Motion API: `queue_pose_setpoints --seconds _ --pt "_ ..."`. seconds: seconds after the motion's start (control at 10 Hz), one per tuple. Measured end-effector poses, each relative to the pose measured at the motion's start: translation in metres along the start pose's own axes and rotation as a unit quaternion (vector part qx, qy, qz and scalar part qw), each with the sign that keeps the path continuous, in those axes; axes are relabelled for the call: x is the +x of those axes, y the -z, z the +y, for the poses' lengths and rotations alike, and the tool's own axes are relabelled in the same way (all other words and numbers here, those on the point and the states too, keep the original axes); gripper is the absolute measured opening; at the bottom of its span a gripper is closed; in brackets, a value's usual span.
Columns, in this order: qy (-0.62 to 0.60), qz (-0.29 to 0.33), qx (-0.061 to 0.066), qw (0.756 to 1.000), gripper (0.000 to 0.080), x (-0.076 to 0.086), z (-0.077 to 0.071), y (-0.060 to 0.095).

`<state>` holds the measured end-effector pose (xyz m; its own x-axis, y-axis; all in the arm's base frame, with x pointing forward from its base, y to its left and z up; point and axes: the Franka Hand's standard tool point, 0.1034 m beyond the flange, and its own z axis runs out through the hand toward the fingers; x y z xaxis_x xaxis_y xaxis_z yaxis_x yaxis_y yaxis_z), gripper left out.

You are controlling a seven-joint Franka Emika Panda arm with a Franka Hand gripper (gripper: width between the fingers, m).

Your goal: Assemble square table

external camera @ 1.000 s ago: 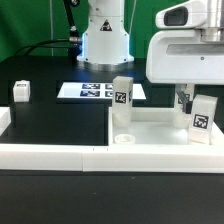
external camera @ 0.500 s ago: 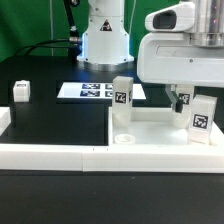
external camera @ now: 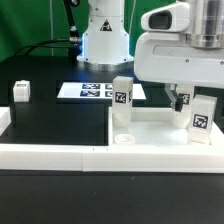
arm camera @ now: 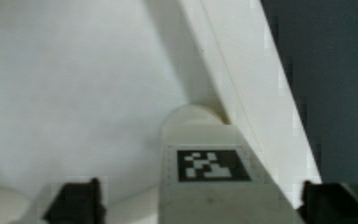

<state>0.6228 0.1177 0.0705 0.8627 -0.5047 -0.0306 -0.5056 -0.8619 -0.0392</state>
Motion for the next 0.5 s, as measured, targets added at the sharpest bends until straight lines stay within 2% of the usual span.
queue_pose_setpoints --seconds 0.1,0.2,0.5 --pt "-0.03 0.0 0.0 1.0 0.045 -0.0001 -0.0001 -0.0001" --pt "-0.075 0.0 0.0 0.997 0.0286 -0.0003 -0.0002 -0.0002" --pt "-0.171 0.0 0.0 0.985 0.0288 -0.0007 -0.0007 -0.0003"
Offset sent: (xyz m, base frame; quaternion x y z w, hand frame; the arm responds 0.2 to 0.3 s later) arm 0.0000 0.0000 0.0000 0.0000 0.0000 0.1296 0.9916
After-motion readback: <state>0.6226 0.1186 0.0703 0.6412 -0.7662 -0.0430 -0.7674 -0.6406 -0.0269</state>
